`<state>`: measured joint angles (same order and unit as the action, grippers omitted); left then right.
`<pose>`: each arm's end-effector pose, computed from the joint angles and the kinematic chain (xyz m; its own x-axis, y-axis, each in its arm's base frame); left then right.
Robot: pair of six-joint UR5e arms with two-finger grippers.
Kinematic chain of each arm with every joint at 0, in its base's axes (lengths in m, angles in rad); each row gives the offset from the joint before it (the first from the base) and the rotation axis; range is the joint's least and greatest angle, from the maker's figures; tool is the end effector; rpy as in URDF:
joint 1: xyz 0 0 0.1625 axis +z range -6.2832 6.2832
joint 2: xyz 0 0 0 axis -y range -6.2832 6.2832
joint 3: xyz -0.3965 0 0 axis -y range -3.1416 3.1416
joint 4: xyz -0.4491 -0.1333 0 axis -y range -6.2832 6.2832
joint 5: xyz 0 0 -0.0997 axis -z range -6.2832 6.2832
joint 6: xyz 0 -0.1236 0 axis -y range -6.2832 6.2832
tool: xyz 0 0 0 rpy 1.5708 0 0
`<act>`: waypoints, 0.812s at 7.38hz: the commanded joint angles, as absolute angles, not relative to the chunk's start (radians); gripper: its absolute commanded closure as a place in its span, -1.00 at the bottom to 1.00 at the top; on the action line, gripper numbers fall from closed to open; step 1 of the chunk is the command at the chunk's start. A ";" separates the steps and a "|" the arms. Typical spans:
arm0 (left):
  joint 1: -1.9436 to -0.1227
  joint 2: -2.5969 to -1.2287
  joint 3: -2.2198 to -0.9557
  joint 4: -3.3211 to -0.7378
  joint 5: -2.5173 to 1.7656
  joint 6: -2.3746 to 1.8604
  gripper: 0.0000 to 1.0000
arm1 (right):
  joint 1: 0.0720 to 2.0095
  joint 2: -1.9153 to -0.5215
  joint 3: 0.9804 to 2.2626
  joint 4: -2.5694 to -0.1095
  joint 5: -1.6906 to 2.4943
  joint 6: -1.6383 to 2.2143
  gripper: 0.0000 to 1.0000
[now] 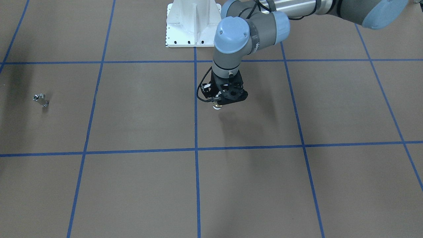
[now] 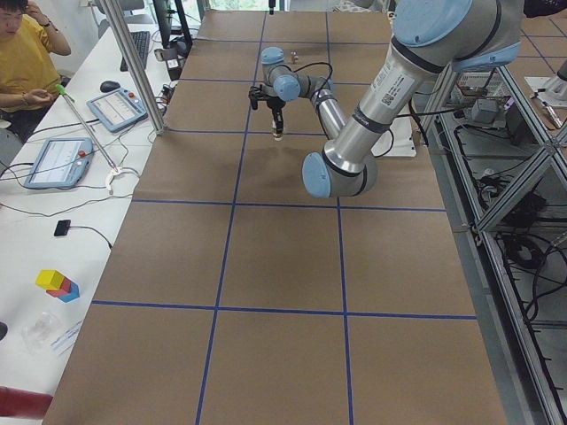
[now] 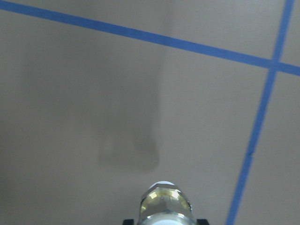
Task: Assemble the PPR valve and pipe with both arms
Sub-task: 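Lift the valve with the left gripper and carry it to table center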
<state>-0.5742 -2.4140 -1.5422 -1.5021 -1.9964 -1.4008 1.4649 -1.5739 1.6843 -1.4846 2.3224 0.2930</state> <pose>0.5883 -0.4786 0.1145 0.6517 -0.2381 -0.7202 0.1514 0.9712 -0.1841 -0.0106 -0.5626 0.5786 0.7120 0.0808 0.6975 -0.1065 0.9943 -0.0064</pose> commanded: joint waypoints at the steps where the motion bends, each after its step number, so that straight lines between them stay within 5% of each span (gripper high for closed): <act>1: -0.549 -2.517 -1.393 -1.590 -1.956 -1.450 1.00 | 1.465 -1.574 1.684 -1.483 2.322 0.293 -1.00; 6: -0.531 -2.526 -1.327 -1.626 -1.940 -1.436 1.00 | 1.465 -1.574 1.686 -1.485 2.321 0.293 -1.00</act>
